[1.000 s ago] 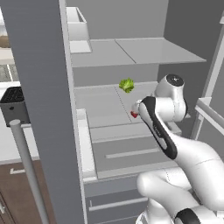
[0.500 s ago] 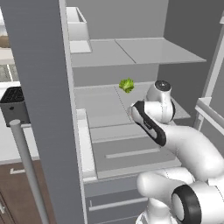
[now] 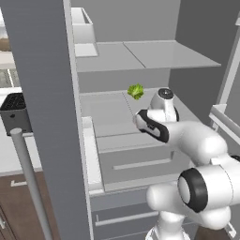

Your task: Take the strawberry from the fridge and place it on top of the pancake, located on the dining counter.

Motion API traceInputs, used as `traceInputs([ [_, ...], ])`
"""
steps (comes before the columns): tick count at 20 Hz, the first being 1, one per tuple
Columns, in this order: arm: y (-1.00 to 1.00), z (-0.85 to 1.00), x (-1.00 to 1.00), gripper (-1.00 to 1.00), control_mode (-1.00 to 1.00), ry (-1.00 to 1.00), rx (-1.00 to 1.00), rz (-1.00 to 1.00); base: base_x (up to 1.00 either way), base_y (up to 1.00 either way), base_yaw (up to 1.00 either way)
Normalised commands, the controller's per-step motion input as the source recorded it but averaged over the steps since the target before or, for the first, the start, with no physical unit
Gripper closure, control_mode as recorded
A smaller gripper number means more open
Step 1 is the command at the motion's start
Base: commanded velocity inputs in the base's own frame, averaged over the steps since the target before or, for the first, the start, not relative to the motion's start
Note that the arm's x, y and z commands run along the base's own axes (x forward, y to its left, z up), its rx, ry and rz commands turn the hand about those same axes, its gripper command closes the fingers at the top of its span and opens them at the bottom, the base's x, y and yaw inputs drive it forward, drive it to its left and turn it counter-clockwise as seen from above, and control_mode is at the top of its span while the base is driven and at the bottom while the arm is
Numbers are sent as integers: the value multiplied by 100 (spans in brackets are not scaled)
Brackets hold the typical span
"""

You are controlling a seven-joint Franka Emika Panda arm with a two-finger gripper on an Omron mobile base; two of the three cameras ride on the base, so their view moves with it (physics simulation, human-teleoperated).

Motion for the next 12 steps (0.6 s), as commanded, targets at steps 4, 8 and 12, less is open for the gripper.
traceInputs([
  [4, 0, -24, 39, -100, -100, 4, 0, 0, 0, 0, 0],
  [8, 0, -24, 31, -100, -100, 2, 0, 0, 0, 0, 0],
  [12, 0, -20, 28, -100, -100, 0, -1, 0, 0, 0, 0],
])
